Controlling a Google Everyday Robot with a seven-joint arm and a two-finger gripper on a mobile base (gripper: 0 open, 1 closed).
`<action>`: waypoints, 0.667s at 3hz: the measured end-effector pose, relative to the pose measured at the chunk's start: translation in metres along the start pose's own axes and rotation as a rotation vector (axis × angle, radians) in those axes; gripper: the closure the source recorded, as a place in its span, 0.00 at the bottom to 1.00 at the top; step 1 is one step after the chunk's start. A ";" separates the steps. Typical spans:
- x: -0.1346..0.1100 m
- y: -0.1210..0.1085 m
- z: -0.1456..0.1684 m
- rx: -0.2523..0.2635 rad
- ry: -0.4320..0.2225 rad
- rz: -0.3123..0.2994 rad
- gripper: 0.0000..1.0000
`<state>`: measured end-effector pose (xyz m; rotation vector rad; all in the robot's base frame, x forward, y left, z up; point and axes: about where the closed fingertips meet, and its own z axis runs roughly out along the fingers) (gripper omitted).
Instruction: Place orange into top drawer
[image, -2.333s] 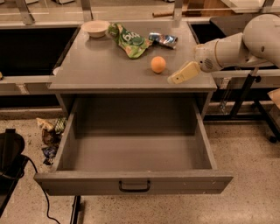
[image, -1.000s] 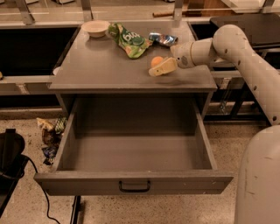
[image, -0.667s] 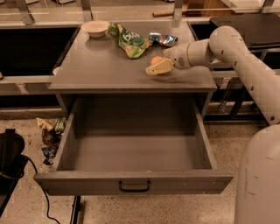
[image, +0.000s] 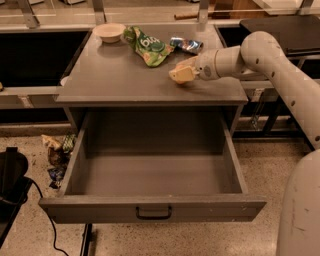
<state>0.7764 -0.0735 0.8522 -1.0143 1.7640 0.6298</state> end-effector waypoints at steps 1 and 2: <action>-0.029 0.005 -0.019 -0.027 -0.099 -0.042 0.88; -0.032 0.006 -0.018 -0.030 -0.105 -0.050 1.00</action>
Offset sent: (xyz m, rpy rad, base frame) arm -0.0076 -0.0018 0.0302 0.0620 -0.0644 0.0393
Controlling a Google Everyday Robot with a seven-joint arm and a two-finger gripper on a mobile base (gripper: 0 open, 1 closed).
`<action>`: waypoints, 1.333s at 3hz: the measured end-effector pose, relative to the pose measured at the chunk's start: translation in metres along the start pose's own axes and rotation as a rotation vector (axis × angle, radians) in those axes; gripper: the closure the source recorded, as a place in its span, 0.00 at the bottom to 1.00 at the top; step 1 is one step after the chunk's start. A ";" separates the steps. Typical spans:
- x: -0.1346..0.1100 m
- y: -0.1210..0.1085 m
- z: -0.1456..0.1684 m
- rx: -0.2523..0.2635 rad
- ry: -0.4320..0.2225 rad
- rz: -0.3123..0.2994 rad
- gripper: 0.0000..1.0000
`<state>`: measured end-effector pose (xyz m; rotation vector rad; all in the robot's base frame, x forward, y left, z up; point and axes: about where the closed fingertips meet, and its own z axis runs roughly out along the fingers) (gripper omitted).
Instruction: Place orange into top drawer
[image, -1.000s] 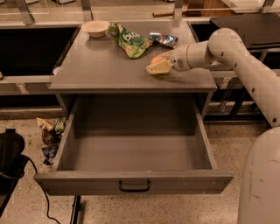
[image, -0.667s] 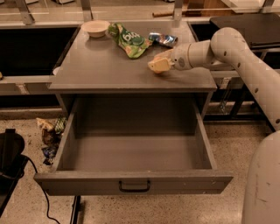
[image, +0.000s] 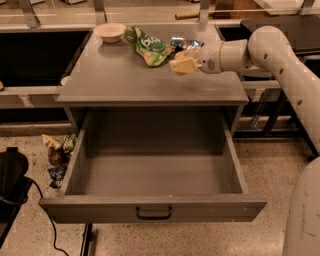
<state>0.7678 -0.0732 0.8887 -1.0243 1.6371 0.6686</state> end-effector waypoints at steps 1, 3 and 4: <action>0.000 0.000 0.000 0.000 0.000 0.000 1.00; -0.004 0.050 0.014 -0.112 0.042 -0.062 1.00; 0.008 0.105 0.017 -0.179 0.087 -0.084 1.00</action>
Offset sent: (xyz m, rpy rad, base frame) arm -0.0062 0.0121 -0.0054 -0.0220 0.0054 0.0533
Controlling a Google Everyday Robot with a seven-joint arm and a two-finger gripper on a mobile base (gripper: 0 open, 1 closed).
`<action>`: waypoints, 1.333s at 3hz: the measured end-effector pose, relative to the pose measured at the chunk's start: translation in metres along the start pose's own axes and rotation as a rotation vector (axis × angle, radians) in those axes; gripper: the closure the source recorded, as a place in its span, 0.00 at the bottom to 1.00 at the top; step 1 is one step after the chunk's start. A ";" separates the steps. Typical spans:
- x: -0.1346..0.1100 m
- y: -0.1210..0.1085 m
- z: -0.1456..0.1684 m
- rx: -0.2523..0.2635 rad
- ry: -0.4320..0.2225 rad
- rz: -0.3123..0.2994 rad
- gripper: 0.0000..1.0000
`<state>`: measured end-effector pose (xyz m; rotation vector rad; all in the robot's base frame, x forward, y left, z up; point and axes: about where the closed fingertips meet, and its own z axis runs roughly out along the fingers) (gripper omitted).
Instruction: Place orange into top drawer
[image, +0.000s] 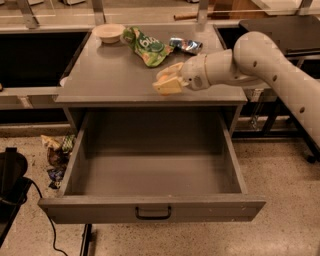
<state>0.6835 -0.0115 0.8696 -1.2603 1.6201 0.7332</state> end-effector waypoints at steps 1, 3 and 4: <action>0.015 0.050 0.016 -0.069 -0.003 -0.011 1.00; 0.018 0.058 0.021 -0.087 -0.004 -0.019 1.00; 0.014 0.086 0.018 -0.092 -0.001 -0.089 1.00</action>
Offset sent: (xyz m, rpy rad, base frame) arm -0.0351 0.0159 -0.0168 0.0045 0.0073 0.0487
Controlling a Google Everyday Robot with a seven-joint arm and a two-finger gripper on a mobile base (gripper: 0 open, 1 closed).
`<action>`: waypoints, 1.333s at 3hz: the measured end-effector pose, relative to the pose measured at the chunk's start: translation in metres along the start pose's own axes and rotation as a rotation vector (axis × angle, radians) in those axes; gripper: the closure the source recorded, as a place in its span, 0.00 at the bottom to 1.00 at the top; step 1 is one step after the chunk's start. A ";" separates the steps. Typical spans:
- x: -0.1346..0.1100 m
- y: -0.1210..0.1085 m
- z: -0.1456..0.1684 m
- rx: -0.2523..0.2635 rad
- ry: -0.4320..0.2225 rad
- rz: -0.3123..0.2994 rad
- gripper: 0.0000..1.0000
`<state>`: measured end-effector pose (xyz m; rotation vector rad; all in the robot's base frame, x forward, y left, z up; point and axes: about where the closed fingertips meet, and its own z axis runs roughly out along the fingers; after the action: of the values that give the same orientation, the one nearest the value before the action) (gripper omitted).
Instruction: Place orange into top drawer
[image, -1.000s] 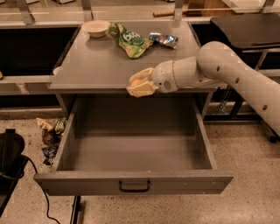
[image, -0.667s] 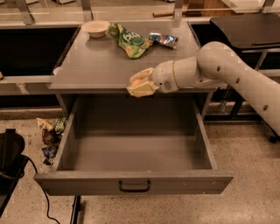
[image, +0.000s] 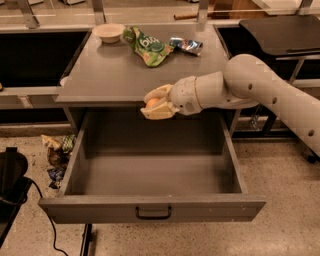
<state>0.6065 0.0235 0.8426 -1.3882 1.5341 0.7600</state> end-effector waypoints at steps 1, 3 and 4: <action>0.001 0.036 -0.001 0.001 0.013 -0.051 1.00; 0.062 0.075 0.005 0.019 0.014 0.069 1.00; 0.062 0.075 0.005 0.020 0.014 0.069 1.00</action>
Offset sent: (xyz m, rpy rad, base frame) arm -0.0817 -0.0040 -0.0440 -0.0227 -0.0184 -0.0193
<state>0.5373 0.0151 0.7746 -1.3347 1.6036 0.7766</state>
